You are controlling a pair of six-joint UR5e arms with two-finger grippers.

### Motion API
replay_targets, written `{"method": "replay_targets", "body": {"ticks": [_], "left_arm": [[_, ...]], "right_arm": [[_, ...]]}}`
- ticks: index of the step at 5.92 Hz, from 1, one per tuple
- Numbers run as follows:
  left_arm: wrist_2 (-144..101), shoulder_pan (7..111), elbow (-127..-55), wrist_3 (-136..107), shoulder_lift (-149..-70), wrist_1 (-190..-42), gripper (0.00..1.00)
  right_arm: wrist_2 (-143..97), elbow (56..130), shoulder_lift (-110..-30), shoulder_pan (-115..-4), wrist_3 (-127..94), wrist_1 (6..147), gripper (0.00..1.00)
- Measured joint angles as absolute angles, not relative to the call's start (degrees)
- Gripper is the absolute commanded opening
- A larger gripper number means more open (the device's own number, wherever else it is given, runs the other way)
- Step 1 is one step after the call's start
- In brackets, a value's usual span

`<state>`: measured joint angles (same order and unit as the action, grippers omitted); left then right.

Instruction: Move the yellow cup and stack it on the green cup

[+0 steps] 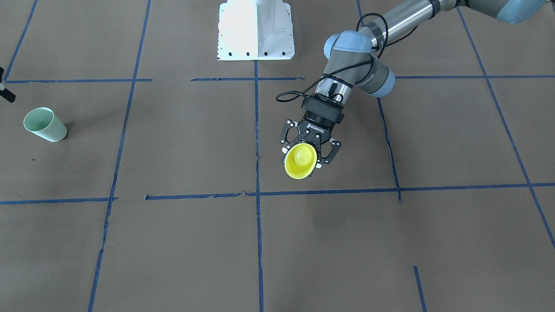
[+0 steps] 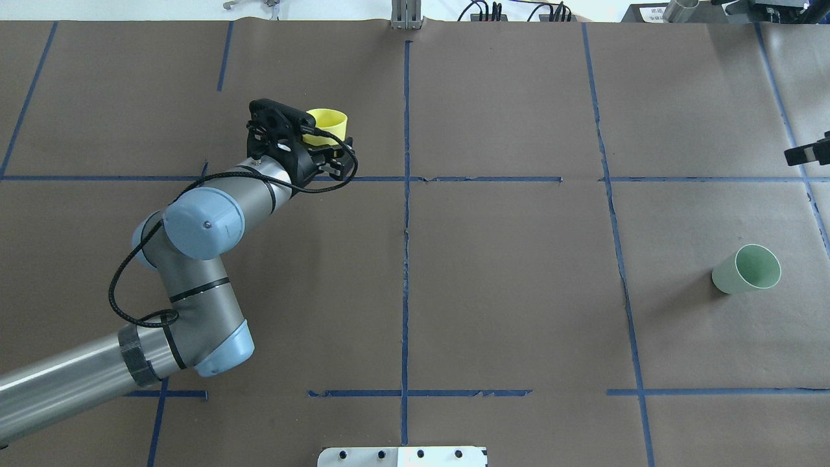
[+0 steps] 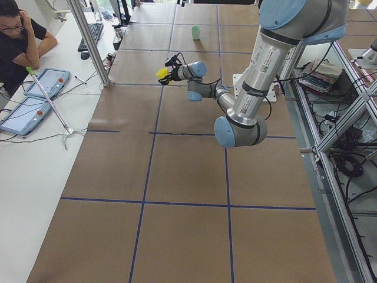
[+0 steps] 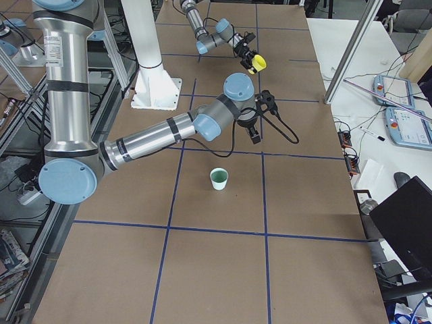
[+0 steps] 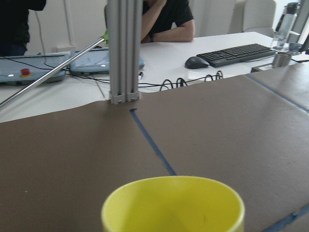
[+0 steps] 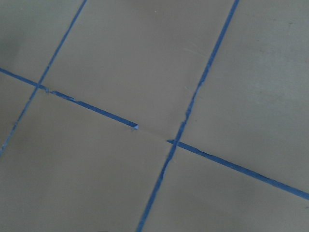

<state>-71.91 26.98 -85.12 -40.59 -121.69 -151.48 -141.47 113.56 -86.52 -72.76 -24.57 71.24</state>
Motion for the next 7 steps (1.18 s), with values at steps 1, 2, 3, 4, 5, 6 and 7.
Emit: {"method": "replay_targets", "body": {"ticks": [1, 2, 3, 4, 5, 6, 7], "left_arm": [[-72.03, 25.0, -85.24, -39.35, -122.46, -153.09, 0.09], [-72.03, 23.54, -85.82, -38.89, -123.1, -153.74, 0.09], [-72.08, 22.45, -87.74, -36.91, -122.74, -154.23, 0.09], [-72.06, 20.76, -90.75, -33.06, -121.41, -154.63, 0.09], [-71.87, 19.0, -93.8, -30.03, -119.74, -154.74, 0.09], [-71.68, 18.08, -95.86, -28.92, -118.64, -154.72, 0.09], [-71.53, 17.2, -96.8, -28.71, -118.13, -154.7, 0.09]], "right_arm": [[-141.39, 113.41, -80.64, -69.0, -32.24, 74.65, 1.0], [-141.2, 112.29, -74.58, -63.89, -41.58, 76.08, 1.0], [-141.05, 110.0, -68.8, -58.76, -49.29, 76.5, 1.0], [-140.97, 107.76, -64.03, -54.5, -55.15, 76.6, 1.0], [-140.89, 106.43, -61.09, -51.13, -60.0, 76.63, 1.0], [-140.8, 105.49, -59.3, -48.48, -63.68, 76.59, 1.0], [-140.69, 104.4, -57.49, -45.81, -66.35, 76.48, 1.0]]}}
